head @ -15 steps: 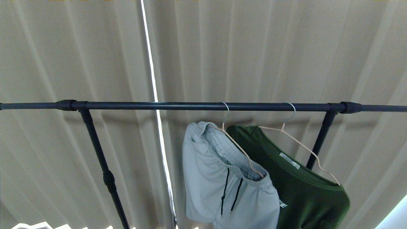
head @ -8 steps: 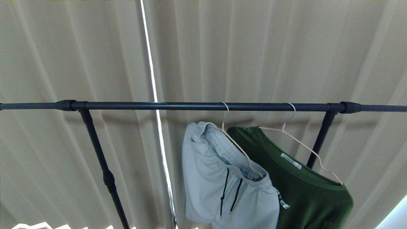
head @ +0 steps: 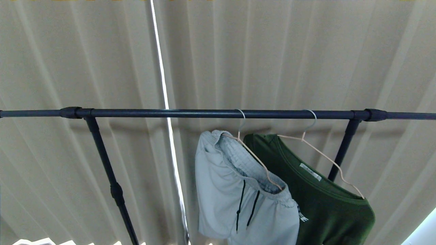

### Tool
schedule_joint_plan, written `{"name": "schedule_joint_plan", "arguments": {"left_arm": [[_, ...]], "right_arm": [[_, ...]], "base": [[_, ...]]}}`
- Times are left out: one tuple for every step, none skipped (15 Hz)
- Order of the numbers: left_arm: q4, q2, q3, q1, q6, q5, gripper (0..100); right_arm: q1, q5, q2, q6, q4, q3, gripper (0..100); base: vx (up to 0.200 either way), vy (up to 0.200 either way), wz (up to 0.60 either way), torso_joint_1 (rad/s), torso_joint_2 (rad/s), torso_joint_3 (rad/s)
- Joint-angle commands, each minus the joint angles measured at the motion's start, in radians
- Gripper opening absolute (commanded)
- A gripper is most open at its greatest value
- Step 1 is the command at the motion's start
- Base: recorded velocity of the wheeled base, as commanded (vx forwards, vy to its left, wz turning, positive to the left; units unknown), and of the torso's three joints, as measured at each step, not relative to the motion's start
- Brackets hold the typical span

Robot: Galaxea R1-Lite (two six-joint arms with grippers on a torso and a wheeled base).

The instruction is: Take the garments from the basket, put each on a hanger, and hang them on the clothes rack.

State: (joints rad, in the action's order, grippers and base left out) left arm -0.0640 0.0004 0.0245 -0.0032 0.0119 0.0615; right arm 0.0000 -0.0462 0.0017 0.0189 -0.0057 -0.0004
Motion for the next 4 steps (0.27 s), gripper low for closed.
{"name": "schedule_joint_plan", "arguments": {"left_arm": [[0.0,0.0,0.0,0.0,0.0,0.0,100],[0.0,0.0,0.0,0.0,0.0,0.0,100],[0.0,0.0,0.0,0.0,0.0,0.0,100],[0.0,0.0,0.0,0.0,0.0,0.0,100]], "right_arm": [[0.0,0.0,-0.002,0.001,-0.002,0.0,100],[0.0,0.0,-0.002,0.001,0.0,0.0,100],[0.0,0.0,-0.002,-0.007,0.0,0.0,100],[0.0,-0.001,-0.002,-0.008,0.001,0.0,100]], "base": [[0.0,0.0,0.0,0.0,0.0,0.0],[0.0,0.0,0.0,0.0,0.0,0.0],[0.0,0.0,0.0,0.0,0.0,0.0],[0.0,0.0,0.0,0.0,0.0,0.0]]}}
